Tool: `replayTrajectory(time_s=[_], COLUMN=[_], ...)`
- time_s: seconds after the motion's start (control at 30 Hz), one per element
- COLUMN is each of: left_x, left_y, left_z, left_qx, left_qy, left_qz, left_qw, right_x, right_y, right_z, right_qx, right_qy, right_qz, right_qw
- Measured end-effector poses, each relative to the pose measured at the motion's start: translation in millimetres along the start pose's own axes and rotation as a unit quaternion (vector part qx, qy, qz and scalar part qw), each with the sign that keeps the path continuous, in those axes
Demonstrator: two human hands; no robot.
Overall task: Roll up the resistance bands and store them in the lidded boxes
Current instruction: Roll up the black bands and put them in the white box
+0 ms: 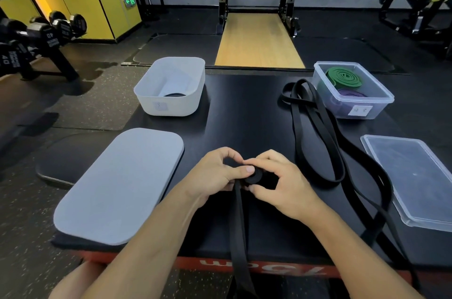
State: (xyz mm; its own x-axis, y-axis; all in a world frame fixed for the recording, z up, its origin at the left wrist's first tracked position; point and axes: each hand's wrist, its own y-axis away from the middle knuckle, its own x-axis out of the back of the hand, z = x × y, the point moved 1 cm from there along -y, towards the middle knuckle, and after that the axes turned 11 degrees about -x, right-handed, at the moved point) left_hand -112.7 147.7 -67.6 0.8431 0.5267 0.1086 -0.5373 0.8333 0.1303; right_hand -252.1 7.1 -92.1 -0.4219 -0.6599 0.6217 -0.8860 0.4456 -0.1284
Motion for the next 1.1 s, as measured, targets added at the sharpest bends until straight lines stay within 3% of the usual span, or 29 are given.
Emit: replayTrajectory(time_s=[0.27,0.4,0.63,0.93,1.1], left_x=[-9.6,-6.6,4.7,1.5,1.4], left_y=[11.0,14.2,10.8,13.2,6.9], left_z=[-1.0,-6.4,-9.7,-4.5,4.1], left_qx=[-0.052,-0.107,-0.079,-0.069,-0.056], left_qy=[-0.054,-0.163,-0.140,-0.079,-0.063], left_qz=[0.049,0.086,0.064,0.080,0.042], left_qw=[0.996,0.977,0.985,0.991,0.996], right_x=[-2.7,-5.2,-8.5,-6.5,-6.7], right_y=[1.9,1.6,-1.2,1.3,2.7], right_z=[-1.3,-1.8,1.5,-3.0,-6.0], right_qx=[-0.034,-0.031,-0.052,-0.009,0.024], right_qy=[0.019,0.069,0.146,0.135,0.126], right_qz=[0.068,0.093,0.075,0.101,0.123], right_qw=[0.997,0.993,0.985,0.986,0.984])
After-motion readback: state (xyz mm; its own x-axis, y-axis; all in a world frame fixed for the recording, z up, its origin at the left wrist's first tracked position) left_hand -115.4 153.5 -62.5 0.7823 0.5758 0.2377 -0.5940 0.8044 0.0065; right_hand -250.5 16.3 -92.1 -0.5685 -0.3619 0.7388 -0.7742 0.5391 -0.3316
